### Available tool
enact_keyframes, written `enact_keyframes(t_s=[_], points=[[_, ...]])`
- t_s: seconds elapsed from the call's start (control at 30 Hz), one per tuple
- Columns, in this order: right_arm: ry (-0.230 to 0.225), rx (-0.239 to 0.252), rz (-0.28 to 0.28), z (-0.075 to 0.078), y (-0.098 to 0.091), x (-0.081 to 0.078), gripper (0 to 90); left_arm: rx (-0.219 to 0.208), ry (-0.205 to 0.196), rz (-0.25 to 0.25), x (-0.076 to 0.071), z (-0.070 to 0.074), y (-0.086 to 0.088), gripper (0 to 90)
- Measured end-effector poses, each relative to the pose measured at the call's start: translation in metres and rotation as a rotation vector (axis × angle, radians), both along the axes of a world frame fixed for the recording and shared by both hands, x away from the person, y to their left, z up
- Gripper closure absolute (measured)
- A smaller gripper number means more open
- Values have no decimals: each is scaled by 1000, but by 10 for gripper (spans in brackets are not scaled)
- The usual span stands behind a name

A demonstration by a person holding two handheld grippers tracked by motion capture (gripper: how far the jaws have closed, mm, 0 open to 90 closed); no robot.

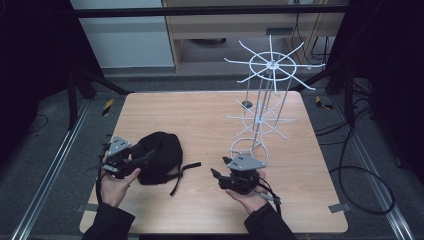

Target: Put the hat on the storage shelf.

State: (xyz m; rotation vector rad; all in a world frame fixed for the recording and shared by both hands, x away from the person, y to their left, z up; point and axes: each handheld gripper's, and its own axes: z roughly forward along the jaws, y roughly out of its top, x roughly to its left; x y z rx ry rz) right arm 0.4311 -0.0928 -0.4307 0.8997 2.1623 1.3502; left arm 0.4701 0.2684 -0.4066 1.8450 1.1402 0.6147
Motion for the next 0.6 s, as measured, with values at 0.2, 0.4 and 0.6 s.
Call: enact_keyframes(t_s=[0.2,0.4,0.6], points=[[27,10,-81,-15,-46,-9,405,53,49,16,16,-10,-12,389],[33,12,-141,-24,-81,-21,386,89,122,35,31,-23,-17,418],[36,28,-206,-29,-107,-24,370,90,178,40,38,-28,-19,574]])
